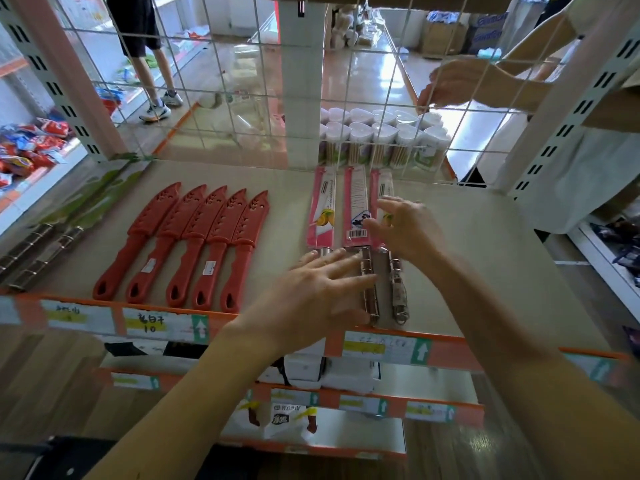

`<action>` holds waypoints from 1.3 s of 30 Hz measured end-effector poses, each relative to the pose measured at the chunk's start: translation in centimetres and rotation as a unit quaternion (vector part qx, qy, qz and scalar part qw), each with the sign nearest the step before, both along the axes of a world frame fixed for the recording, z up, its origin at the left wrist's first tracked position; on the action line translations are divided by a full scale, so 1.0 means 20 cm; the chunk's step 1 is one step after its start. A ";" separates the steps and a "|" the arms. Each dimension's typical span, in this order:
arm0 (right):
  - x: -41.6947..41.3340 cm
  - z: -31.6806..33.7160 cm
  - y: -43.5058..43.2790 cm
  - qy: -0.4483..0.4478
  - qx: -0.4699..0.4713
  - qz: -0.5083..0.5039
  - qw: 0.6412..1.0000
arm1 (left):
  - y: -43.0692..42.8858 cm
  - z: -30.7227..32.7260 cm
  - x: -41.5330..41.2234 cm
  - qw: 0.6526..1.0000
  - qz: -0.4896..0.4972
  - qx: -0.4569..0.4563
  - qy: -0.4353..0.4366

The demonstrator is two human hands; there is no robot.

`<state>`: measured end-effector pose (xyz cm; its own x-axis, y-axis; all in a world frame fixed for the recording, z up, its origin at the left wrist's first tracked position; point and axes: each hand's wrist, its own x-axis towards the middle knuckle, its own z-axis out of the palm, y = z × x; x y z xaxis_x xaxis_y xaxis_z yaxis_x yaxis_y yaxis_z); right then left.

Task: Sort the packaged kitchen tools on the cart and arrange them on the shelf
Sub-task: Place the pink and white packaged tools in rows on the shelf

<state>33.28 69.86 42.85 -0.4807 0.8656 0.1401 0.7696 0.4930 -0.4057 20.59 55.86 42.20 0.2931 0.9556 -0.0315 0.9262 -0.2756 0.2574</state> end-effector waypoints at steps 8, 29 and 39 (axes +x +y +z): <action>0.14 -0.03 -0.10 0.004 -0.031 -0.004 1.000 | -0.03 0.01 0.02 1.000 0.013 0.018 -0.003; 0.15 0.00 -0.20 0.000 -0.049 -0.028 0.998 | -0.05 -0.04 0.09 1.000 0.011 -0.020 0.020; 0.13 0.03 -0.30 -0.022 -0.023 -0.006 0.999 | -0.11 0.03 0.00 0.990 0.130 0.007 0.050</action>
<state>35.90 63.76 43.38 -0.4752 0.8764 0.0787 0.7926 0.4651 -0.3942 20.59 53.69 42.81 0.0325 0.9989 -0.0344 0.9868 -0.0266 0.1595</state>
